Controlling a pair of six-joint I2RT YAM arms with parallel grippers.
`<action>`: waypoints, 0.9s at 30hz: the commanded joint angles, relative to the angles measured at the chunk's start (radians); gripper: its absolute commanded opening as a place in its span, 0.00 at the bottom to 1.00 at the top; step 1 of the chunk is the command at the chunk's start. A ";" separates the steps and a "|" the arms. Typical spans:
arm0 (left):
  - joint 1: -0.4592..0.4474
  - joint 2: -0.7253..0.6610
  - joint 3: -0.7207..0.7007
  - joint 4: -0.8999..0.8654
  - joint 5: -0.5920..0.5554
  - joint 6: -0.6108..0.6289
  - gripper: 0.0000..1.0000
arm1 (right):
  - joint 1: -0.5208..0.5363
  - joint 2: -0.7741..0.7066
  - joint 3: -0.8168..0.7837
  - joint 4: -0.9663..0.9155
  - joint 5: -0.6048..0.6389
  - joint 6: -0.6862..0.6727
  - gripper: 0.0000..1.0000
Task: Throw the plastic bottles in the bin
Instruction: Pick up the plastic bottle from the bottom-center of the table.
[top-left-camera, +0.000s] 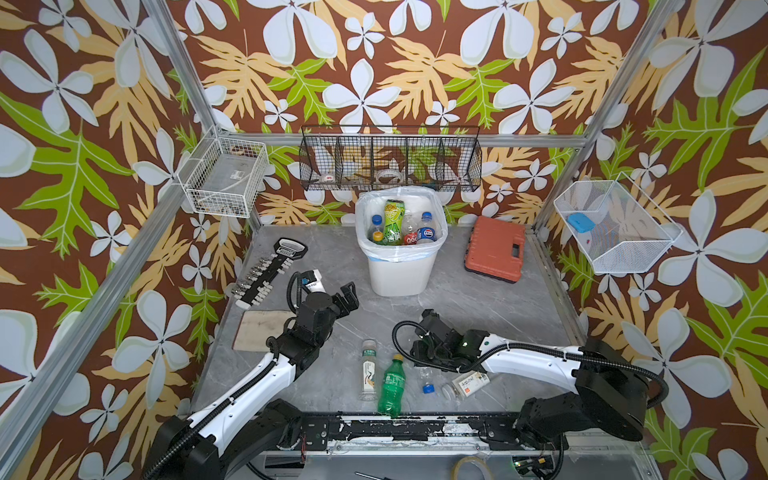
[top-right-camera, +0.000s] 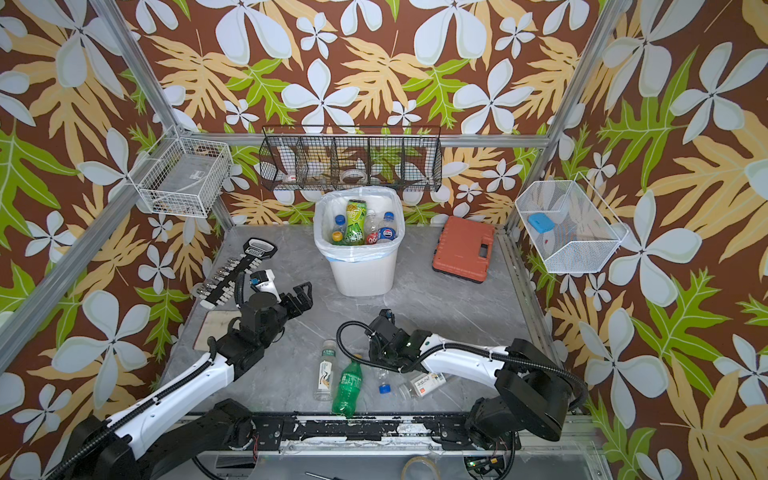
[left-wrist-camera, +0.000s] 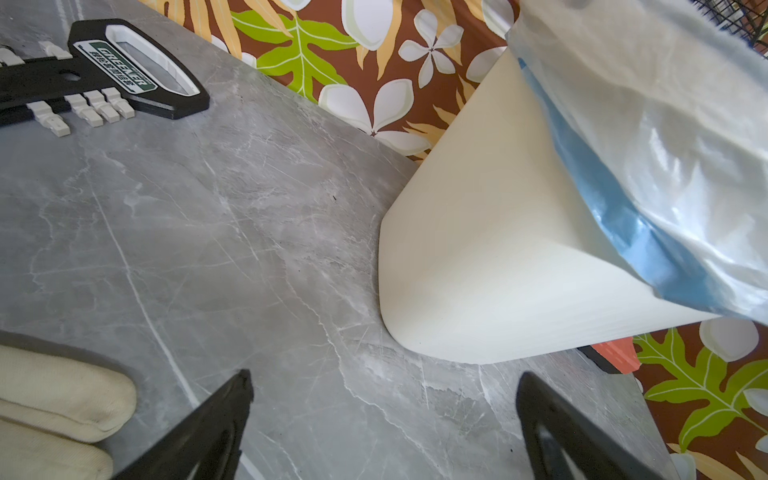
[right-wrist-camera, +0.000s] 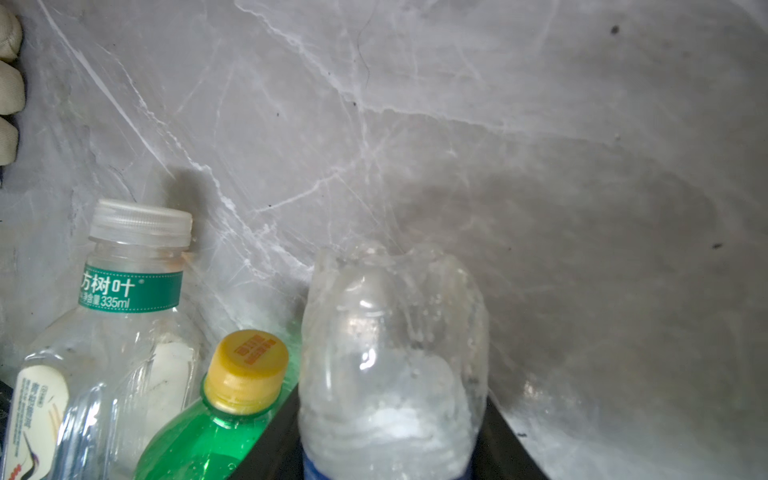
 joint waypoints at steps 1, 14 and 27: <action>0.001 0.005 0.000 0.014 -0.010 0.000 1.00 | -0.006 -0.014 0.029 -0.022 0.065 -0.038 0.49; 0.001 0.032 -0.023 0.025 -0.018 -0.008 1.00 | -0.165 -0.181 0.287 -0.050 0.266 -0.276 0.49; 0.006 0.022 -0.056 0.010 -0.026 -0.019 1.00 | -0.269 0.017 0.775 0.189 0.293 -0.552 0.51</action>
